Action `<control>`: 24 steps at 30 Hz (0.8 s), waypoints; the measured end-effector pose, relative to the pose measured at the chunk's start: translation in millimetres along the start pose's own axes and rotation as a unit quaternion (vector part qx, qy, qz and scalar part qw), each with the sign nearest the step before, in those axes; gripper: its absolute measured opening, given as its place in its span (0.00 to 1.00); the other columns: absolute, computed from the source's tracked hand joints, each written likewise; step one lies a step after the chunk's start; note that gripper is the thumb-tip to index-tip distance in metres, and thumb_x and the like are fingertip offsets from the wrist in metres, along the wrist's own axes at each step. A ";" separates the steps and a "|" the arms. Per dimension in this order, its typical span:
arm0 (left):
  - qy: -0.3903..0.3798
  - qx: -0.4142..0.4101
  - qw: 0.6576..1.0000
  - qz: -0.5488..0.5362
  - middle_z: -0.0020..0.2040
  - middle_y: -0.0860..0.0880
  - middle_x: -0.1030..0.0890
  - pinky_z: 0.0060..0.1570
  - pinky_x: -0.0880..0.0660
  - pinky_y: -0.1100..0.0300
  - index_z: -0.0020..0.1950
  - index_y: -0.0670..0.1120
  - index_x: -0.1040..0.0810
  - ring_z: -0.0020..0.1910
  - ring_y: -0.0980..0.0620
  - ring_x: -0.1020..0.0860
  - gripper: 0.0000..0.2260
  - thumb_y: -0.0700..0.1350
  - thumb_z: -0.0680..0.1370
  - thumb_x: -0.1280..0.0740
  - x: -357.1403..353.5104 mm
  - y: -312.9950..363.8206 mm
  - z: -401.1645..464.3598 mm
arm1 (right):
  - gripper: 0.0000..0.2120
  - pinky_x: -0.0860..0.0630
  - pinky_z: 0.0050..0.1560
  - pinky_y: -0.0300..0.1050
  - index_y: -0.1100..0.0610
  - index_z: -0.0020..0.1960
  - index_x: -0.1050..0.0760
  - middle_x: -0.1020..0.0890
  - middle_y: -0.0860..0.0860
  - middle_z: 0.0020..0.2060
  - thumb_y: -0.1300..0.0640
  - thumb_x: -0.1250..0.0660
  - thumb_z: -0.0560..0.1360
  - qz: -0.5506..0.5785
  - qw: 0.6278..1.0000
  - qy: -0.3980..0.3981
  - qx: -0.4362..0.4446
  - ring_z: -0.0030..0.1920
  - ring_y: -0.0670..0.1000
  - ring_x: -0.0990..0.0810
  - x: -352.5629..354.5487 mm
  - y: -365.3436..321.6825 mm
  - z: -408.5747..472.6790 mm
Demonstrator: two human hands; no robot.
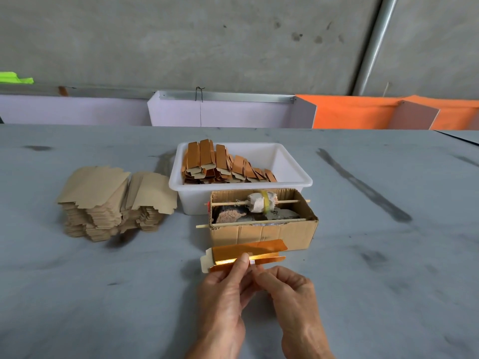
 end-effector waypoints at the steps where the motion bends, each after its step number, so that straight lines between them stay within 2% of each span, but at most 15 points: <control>1: 0.006 -0.002 1.000 0.000 0.35 0.41 0.16 0.29 0.21 0.59 0.41 0.38 0.21 0.33 0.46 0.17 0.02 0.36 0.73 0.32 0.3 -0.4 0.5 | 0.12 0.30 0.30 0.33 0.63 0.31 0.20 0.20 0.59 0.29 0.60 0.30 0.72 -0.006 1.000 0.000 -0.005 0.28 0.43 0.26 -0.3 1.0 -0.1; 3: 0.017 -0.008 1.000 0.000 0.35 0.40 0.16 0.29 0.21 0.58 0.42 0.37 0.21 0.33 0.45 0.16 0.01 0.35 0.73 0.31 1.2 -0.6 1.0 | 0.13 0.31 0.30 0.36 0.62 0.31 0.20 0.20 0.58 0.28 0.58 0.30 0.72 -0.019 1.000 -0.002 -0.009 0.29 0.45 0.27 -0.4 2.2 -0.6; 7: 0.032 -0.020 0.999 -0.005 0.32 0.40 0.17 0.27 0.21 0.57 0.42 0.37 0.22 0.31 0.46 0.17 0.01 0.35 0.73 0.32 0.3 -0.3 1.7 | 0.12 0.36 0.24 0.33 0.63 0.29 0.21 0.25 0.55 0.23 0.62 0.31 0.71 -0.041 0.999 0.004 -0.006 0.24 0.44 0.33 1.1 2.3 -1.8; 14: 0.059 -0.051 0.997 0.001 0.29 0.42 0.18 0.25 0.23 0.61 0.43 0.37 0.22 0.27 0.49 0.18 0.00 0.33 0.74 0.32 -2.0 3.4 0.6 | 0.10 0.37 0.25 0.34 0.62 0.29 0.22 0.26 0.54 0.24 0.63 0.31 0.69 -0.048 0.999 -0.005 -0.012 0.27 0.46 0.34 0.3 3.6 -2.7; 20: 0.087 -0.076 0.993 0.016 0.37 0.35 0.18 0.34 0.21 0.54 0.47 0.35 0.22 0.28 0.48 0.18 0.03 0.33 0.74 0.32 -1.2 5.4 0.4 | 0.12 0.33 0.30 0.40 0.58 0.27 0.20 0.22 0.55 0.25 0.62 0.30 0.69 -0.053 0.999 -0.008 -0.011 0.29 0.49 0.29 -0.7 2.8 -2.3; 24: 0.098 -0.081 0.992 0.001 0.30 0.42 0.18 0.26 0.21 0.59 0.42 0.39 0.24 0.25 0.48 0.19 0.05 0.31 0.74 0.34 -1.9 8.8 3.1 | 0.14 0.35 0.27 0.37 0.57 0.26 0.21 0.21 0.54 0.24 0.61 0.29 0.70 -0.062 0.998 -0.011 -0.007 0.26 0.46 0.30 -2.6 1.1 -1.6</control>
Point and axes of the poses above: each hand's wrist, its own z-axis towards the middle knuckle, its own x-axis out of the back of the hand, y = z × x, the point moved 6 cm from there along z, towards the middle knuckle
